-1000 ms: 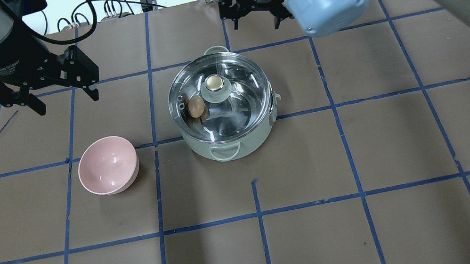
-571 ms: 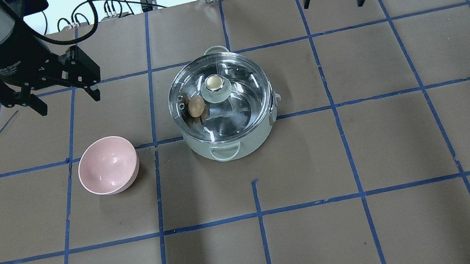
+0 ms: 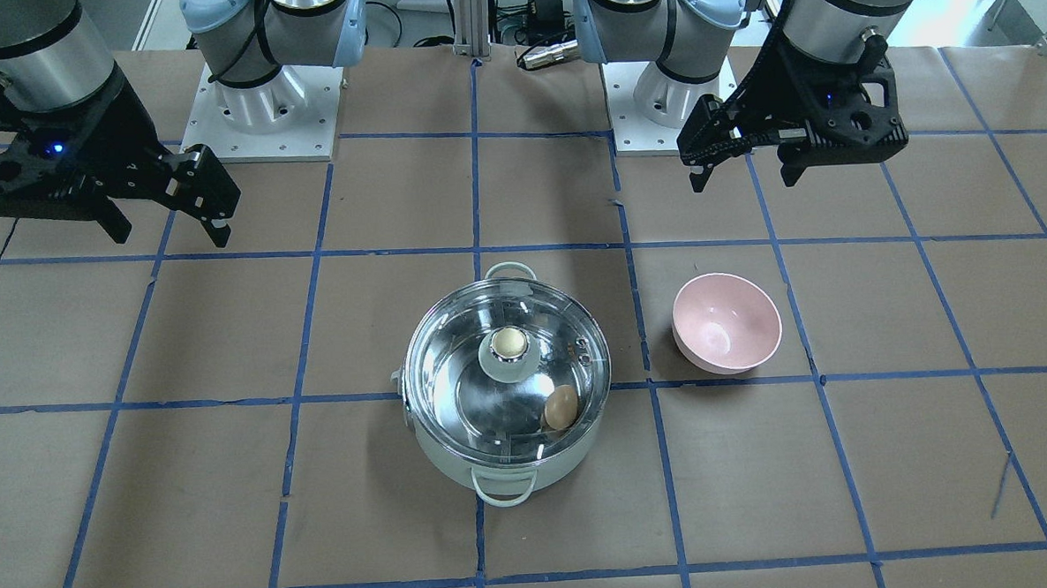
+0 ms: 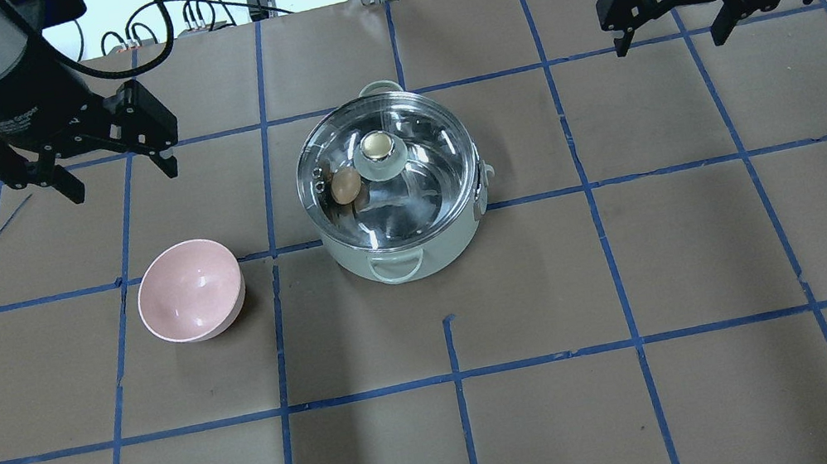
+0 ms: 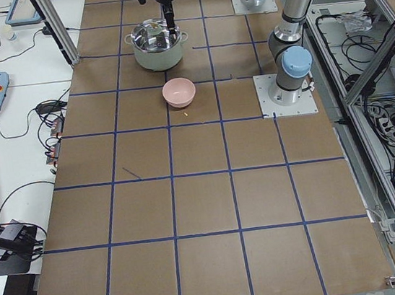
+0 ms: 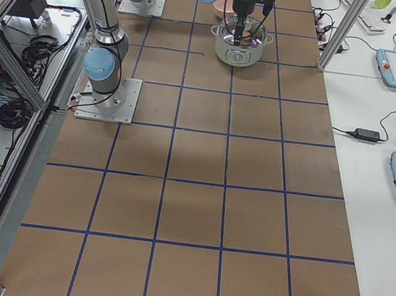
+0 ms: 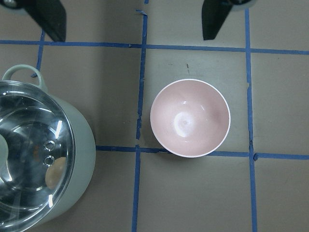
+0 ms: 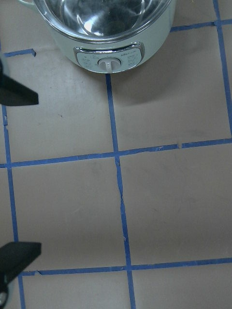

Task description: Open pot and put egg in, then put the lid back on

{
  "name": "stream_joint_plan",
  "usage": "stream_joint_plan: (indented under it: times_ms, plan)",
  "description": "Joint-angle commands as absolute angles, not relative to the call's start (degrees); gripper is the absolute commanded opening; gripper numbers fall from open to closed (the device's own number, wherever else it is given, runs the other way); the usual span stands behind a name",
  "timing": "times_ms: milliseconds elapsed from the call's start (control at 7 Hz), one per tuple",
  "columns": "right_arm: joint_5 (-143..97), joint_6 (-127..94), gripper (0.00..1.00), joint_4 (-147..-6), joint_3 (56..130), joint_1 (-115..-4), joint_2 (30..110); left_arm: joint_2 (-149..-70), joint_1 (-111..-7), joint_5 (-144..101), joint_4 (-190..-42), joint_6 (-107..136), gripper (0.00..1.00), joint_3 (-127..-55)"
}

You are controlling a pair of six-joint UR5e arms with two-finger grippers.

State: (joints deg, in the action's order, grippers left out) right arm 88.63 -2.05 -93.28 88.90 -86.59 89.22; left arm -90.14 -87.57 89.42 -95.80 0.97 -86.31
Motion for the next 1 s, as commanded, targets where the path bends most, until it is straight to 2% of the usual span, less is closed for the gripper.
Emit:
stream_joint_plan:
  times_ms: [0, 857]
  plan:
    - [88.77, -3.94, 1.0, -93.34, 89.03, -89.45, 89.3, -90.18, -87.63, 89.39, -95.8, 0.97, 1.0, -86.31]
    - [88.51, -3.6, 1.0, -93.43, 90.0, -90.26, 89.21, -90.09, -87.71, 89.47, -95.45, 0.88, 1.0, -87.1]
